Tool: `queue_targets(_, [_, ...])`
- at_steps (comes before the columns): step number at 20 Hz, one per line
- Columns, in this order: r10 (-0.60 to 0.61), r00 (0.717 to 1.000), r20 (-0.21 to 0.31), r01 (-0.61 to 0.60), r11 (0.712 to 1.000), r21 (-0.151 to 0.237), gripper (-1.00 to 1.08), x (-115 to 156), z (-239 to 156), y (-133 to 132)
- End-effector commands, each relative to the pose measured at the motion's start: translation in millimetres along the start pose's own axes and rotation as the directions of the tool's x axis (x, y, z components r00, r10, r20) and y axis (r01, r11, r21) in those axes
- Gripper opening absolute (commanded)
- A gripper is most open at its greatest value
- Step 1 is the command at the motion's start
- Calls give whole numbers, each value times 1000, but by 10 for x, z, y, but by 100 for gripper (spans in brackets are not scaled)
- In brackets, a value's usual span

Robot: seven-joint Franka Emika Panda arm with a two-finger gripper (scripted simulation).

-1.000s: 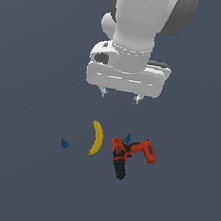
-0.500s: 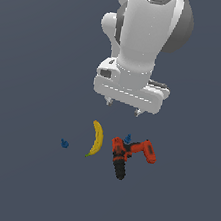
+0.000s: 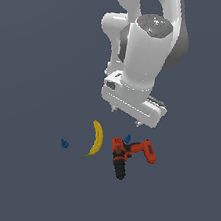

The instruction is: Pick up a designated object from a clutter of objects.

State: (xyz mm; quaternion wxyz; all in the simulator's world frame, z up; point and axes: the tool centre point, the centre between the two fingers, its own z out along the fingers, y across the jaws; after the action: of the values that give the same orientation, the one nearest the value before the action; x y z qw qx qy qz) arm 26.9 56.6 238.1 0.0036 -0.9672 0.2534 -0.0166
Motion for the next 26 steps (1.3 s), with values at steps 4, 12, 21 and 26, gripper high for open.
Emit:
queue_targets(4, [127,992,5,-127,992,-2,100,-64,238,-71])
queue_targets(12, [305,952,11,-305,952,-8,100,-175,578,-157])
queue_targets(21, [493,870,14,-493,870,-18,100,-322,953,-233])
queue_targets(26, [585,811,14,-585,811,-23,100,-410,1150,-263])
